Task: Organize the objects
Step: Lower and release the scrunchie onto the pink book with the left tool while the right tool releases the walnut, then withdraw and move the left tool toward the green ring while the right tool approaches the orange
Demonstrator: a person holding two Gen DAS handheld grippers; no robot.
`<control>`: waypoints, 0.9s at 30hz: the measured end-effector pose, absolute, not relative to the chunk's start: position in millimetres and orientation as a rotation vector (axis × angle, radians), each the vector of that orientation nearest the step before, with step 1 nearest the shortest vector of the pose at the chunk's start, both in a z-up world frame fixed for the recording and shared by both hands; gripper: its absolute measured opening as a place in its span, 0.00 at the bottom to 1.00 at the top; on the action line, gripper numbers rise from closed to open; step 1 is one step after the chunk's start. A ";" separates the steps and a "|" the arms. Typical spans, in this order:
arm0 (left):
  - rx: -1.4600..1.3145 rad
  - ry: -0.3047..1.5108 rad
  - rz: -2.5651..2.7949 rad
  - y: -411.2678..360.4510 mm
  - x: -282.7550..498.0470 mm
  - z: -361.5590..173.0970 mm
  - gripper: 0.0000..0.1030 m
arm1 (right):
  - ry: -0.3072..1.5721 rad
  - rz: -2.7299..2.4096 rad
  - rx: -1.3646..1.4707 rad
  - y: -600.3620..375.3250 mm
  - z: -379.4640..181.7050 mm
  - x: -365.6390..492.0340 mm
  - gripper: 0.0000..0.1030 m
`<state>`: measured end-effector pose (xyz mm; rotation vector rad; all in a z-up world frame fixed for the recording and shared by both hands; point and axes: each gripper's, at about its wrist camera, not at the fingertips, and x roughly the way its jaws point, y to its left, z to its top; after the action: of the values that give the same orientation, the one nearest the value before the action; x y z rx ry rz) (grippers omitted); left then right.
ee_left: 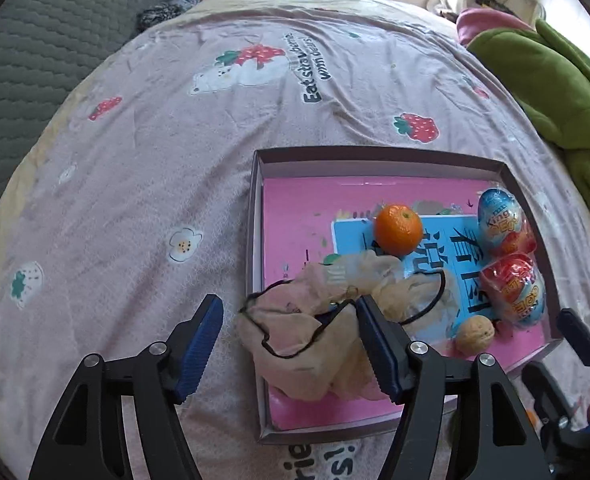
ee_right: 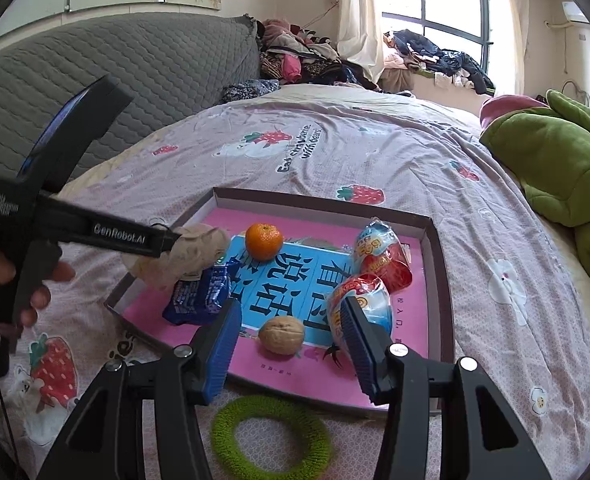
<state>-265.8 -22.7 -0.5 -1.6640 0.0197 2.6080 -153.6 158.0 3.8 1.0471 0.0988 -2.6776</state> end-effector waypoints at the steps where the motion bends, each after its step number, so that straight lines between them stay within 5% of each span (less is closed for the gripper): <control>1: -1.689 0.008 2.597 -24.6 -268.5 1.0 0.68 | 0.098 -2.675 1.044 157.7 4.9 -153.0 0.50; 27: -1.358 -0.055 2.789 -28.3 -183.2 87.6 0.69 | 0.017 -2.804 0.734 184.1 95.0 -96.3 0.57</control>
<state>-183.2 -28.3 87.6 -1.3580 -0.0549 2.7885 -96.3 184.1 95.0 0.7342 0.0173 -2.8040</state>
